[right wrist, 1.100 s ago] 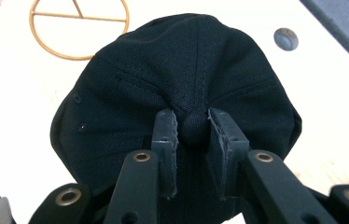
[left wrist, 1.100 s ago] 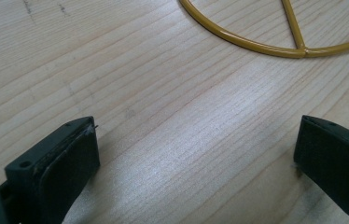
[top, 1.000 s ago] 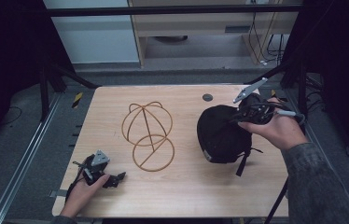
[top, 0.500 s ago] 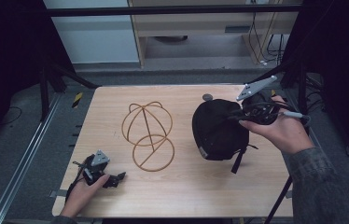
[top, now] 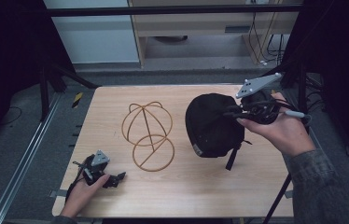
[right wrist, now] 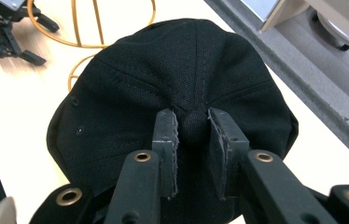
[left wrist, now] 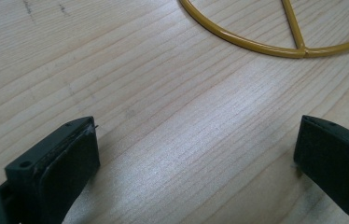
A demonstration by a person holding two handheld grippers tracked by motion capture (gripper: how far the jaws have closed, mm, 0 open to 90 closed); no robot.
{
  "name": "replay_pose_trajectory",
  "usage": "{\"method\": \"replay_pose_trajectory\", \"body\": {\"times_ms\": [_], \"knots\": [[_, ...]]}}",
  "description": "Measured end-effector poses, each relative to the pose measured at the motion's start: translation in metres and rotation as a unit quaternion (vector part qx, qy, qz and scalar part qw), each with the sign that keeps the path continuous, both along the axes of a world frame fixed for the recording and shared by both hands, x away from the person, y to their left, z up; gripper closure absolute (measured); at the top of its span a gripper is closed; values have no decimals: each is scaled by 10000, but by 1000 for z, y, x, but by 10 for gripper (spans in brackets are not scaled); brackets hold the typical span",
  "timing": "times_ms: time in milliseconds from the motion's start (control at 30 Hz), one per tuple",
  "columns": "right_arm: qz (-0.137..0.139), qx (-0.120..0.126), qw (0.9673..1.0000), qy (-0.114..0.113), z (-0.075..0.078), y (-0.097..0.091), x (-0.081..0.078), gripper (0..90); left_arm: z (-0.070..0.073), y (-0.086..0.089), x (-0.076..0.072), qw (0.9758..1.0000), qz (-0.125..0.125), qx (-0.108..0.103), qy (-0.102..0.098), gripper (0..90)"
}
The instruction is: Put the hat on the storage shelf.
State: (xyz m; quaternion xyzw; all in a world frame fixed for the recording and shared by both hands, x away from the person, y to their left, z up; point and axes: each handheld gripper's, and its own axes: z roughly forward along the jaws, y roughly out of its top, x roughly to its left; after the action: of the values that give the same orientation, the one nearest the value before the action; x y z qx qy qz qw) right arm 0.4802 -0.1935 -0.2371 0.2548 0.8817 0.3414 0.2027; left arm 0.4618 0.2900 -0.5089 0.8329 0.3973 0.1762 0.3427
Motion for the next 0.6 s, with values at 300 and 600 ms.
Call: {"method": "replay_pose_trajectory", "body": {"times_ms": [300,600], "knots": [[95,82,9998,-141,11,6,-7,738,0,0,0,10000,-1,-2,-1,0],[200,43,9996,-199,17,13,-11,738,0,0,0,10000,-2,2,3,0]]}}
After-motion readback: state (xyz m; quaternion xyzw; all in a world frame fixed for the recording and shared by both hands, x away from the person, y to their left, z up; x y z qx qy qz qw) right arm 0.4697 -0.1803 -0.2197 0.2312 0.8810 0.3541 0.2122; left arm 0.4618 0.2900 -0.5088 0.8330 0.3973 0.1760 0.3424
